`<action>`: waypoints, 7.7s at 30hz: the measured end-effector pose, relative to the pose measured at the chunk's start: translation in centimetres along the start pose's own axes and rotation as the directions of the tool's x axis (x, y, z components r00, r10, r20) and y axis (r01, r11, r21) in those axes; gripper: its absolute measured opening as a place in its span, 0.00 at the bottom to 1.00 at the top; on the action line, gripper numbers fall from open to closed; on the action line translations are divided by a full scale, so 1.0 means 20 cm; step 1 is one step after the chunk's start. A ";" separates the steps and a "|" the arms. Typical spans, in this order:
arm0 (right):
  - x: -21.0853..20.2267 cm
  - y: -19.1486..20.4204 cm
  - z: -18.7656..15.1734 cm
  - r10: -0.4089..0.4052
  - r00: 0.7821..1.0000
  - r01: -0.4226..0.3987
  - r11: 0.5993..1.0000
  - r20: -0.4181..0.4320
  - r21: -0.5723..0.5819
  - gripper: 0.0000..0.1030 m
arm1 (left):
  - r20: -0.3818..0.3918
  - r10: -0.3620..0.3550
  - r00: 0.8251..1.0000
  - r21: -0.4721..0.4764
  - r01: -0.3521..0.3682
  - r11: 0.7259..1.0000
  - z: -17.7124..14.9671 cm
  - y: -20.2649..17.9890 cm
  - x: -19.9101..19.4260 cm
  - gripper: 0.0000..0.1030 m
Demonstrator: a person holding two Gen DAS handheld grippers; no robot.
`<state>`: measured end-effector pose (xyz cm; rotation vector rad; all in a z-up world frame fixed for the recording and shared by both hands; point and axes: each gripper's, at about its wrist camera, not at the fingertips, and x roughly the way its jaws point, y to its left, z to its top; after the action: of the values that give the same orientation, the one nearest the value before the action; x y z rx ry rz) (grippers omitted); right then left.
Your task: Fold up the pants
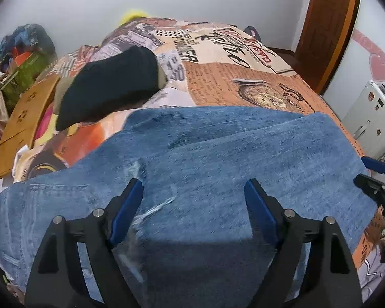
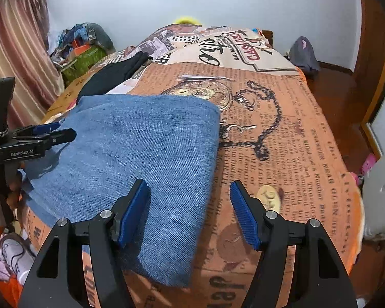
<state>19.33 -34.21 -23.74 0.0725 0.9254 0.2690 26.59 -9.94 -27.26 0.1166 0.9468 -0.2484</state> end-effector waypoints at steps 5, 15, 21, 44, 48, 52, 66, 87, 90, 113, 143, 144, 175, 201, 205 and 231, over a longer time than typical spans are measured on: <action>-0.11 0.04 0.06 -0.060 0.997 0.062 0.997 0.038 -0.048 0.61 | 0.072 0.042 0.996 -0.063 -0.037 0.997 -0.07 0.19 -0.21 0.80; -0.17 0.36 0.26 0.073 0.985 -0.050 0.988 0.153 -0.148 0.61 | 0.145 0.196 0.970 -0.275 -0.151 0.949 -0.38 0.78 -0.70 0.80; -0.05 0.63 0.31 0.151 0.980 -0.114 0.962 0.133 -0.246 0.61 | 0.081 0.172 0.982 -0.400 -0.126 0.908 -0.65 1.01 -0.78 0.80; 0.29 0.93 0.16 0.074 0.995 -0.097 0.914 -0.073 -0.395 0.63 | 0.103 -0.194 0.976 -0.629 0.215 0.747 -0.94 1.14 -0.37 0.83; 0.30 0.93 0.16 0.079 0.994 -0.103 0.914 -0.077 -0.392 0.64 | 0.106 -0.204 0.973 -0.644 0.223 0.732 -0.91 1.17 -0.31 0.83; 0.30 0.93 0.16 0.085 0.993 -0.109 0.914 -0.078 -0.392 0.65 | 0.070 -0.149 0.986 -0.638 0.159 0.754 -0.85 1.14 -0.27 0.84; 0.31 0.93 0.16 0.095 0.992 -0.118 0.915 -0.078 -0.385 0.65 | 0.090 0.029 0.996 -0.527 0.023 0.850 -0.59 1.10 -0.17 0.48; -0.05 0.34 0.13 -0.013 0.999 0.015 0.999 0.033 -0.051 0.65 | 0.344 0.241 0.907 -0.240 -0.164 0.957 -0.19 0.63 -0.72 0.25; -0.08 0.15 0.07 -0.066 0.997 0.065 0.997 0.027 0.044 0.65 | 0.378 0.234 0.896 -0.207 -0.165 0.964 -0.11 0.55 -0.77 0.23; 0.03 -0.11 -0.09 0.074 0.997 -0.075 0.987 0.013 0.145 0.64 | 0.366 -0.046 0.929 0.196 -0.029 0.980 0.21 -0.38 -0.72 0.15; -0.16 -0.12 -0.11 0.038 0.998 -0.045 0.990 0.056 0.130 0.65 | -0.001 -0.100 0.995 0.383 0.093 0.919 -0.09 -0.81 -0.28 0.18; -0.17 -0.11 -0.11 0.037 0.998 -0.044 0.991 0.055 0.124 0.65 | 0.000 -0.096 0.995 0.380 0.089 0.921 -0.09 -0.81 -0.29 0.18; -0.06 -0.05 -0.19 0.095 0.996 -0.095 0.992 0.003 0.086 0.66 | 0.080 0.002 0.997 0.103 -0.011 0.995 -0.03 -0.32 -0.66 0.71; 0.25 -0.14 0.23 -0.089 0.994 0.088 0.996 -0.060 -0.026 0.67 | -0.094 0.102 0.990 -0.039 -0.106 0.994 0.13 0.47 0.10 0.71; 0.37 -0.17 0.34 -0.065 0.996 0.065 0.998 -0.065 -0.004 0.64 | -0.096 0.063 0.993 -0.006 -0.064 0.998 0.02 0.38 0.01 0.69; -0.13 -0.01 0.34 0.015 0.992 -0.006 0.997 0.122 -0.072 0.64 | 0.070 -0.074 0.995 0.003 0.074 0.997 0.19 0.06 -0.32 0.70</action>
<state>23.36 -34.77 -17.60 0.0274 0.7925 0.3040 26.39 -8.49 -19.91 0.0733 0.8817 -0.3192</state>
